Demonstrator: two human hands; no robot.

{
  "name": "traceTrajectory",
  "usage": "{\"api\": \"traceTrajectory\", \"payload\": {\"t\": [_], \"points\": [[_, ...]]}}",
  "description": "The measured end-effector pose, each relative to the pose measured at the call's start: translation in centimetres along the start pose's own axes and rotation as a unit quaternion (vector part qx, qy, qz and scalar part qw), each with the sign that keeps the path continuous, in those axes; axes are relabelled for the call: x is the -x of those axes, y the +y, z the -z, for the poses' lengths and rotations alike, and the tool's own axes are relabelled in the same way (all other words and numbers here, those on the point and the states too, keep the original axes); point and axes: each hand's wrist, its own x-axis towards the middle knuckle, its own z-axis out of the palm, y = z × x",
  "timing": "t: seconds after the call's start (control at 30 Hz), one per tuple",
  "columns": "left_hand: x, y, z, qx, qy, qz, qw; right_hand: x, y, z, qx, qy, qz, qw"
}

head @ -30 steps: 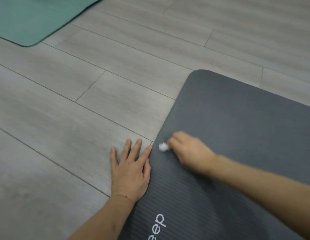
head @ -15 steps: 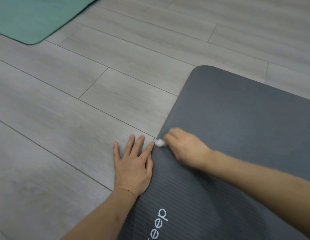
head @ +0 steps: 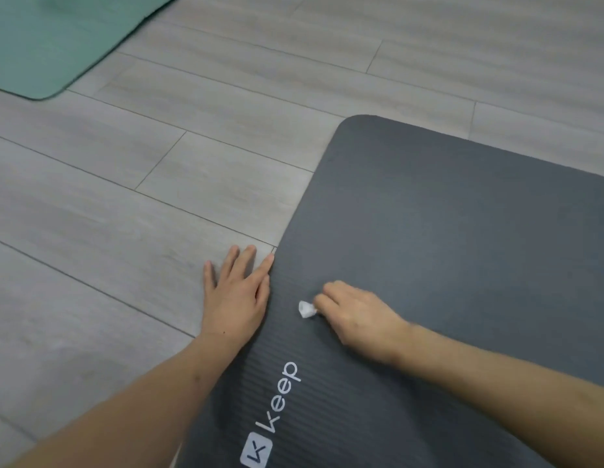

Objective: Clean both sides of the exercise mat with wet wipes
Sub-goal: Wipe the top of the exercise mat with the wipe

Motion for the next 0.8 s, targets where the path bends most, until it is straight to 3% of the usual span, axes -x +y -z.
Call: {"api": "traceTrajectory", "payload": {"t": [0.13, 0.2, 0.3, 0.4, 0.5, 0.6, 0.7, 0.73, 0.8], "points": [[0.2, 0.9, 1.2, -0.042, -0.001, 0.005, 0.999, 0.1, 11.1, 2.6, 0.068, 0.073, -0.238, 0.966], [0.8, 2.2, 1.3, -0.044, 0.012, -0.036, 0.998, 1.0, 12.0, 3.2, 0.051, 0.079, -0.310, 0.946], [2.6, 4.6, 0.5, -0.027, -0.004, -0.131, 0.991, 4.8, 5.4, 1.7, 0.020, 0.088, -0.263, 0.960], [5.0, 6.4, -1.5, -0.048, -0.067, -0.182, 0.980, 11.6, -3.5, 0.0, -0.046, 0.008, -0.132, 0.990], [5.4, 6.2, -2.8, -0.102, -0.066, -0.181, 0.976, 14.0, -1.7, 1.0, -0.005, -0.015, -0.059, 0.998], [5.2, 6.2, -2.6, -0.103, -0.084, -0.190, 0.973, 12.7, 7.5, 3.3, 0.073, 0.048, -0.187, 0.978], [4.9, 6.5, -1.8, -0.096, -0.115, -0.183, 0.972, 12.2, 12.0, 4.8, 0.057, 0.111, -0.387, 0.914], [5.1, 6.6, -1.5, -0.095, -0.123, -0.181, 0.971, 12.3, 10.7, 4.3, 0.053, 0.126, -0.405, 0.904], [5.5, 6.3, -1.2, -0.098, -0.114, -0.180, 0.972, 13.4, 5.7, 2.7, 0.028, 0.145, -0.335, 0.931]]}}
